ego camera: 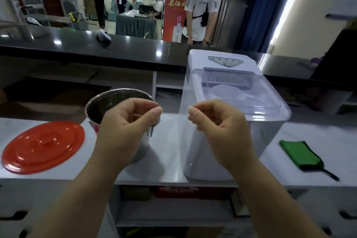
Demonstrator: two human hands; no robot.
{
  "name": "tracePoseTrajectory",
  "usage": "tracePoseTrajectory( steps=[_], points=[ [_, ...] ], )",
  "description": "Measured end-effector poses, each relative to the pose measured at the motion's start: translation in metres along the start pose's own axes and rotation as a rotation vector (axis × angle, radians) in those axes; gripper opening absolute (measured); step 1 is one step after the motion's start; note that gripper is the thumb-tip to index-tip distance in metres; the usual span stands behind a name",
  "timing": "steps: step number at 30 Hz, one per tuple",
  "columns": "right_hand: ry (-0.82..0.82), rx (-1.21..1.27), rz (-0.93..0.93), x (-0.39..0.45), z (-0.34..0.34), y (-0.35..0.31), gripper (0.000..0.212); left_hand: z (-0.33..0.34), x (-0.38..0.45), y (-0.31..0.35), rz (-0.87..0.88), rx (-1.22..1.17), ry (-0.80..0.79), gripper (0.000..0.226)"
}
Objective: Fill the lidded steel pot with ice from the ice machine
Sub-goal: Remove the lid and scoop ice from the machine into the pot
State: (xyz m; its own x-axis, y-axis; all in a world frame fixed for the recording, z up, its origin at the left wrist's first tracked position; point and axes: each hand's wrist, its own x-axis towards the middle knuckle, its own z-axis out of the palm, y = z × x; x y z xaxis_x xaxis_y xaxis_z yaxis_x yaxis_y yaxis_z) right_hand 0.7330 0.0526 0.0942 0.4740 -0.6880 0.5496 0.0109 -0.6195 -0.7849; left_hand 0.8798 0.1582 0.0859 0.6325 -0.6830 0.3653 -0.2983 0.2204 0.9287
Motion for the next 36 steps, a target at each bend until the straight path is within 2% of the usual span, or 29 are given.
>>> tracePoseTrajectory(
  steps=[8,10,14,17,21,24,29,36],
  points=[
    [0.222,-0.109,0.026,-0.006,-0.084,0.032,0.004,0.077,-0.001,0.002,0.100,0.123,-0.014,0.027],
    [0.294,-0.184,0.021,-0.006,-0.099,0.040,0.005,0.091,0.003,0.000,0.131,0.208,-0.019,0.040],
    [0.411,-0.333,0.046,-0.005,-0.120,0.057,0.024,0.110,0.009,-0.006,0.117,0.371,-0.059,0.080],
    [0.381,-0.386,0.170,-0.002,-0.129,0.067,0.040,0.118,0.014,-0.012,0.075,0.424,-0.095,0.093],
    [0.267,-0.358,0.284,0.003,-0.133,0.076,0.061,0.123,0.017,-0.017,0.032,0.414,-0.148,0.090],
    [0.214,-0.269,0.340,0.005,-0.134,0.082,0.071,0.126,0.016,-0.017,0.031,0.403,-0.109,0.085],
    [0.234,-0.207,0.333,0.004,-0.137,0.079,0.068,0.129,0.012,-0.015,0.022,0.413,-0.089,0.082],
    [0.295,-0.095,0.269,0.013,-0.145,0.073,0.067,0.130,0.016,0.000,0.107,0.370,-0.039,0.082]
  ],
)
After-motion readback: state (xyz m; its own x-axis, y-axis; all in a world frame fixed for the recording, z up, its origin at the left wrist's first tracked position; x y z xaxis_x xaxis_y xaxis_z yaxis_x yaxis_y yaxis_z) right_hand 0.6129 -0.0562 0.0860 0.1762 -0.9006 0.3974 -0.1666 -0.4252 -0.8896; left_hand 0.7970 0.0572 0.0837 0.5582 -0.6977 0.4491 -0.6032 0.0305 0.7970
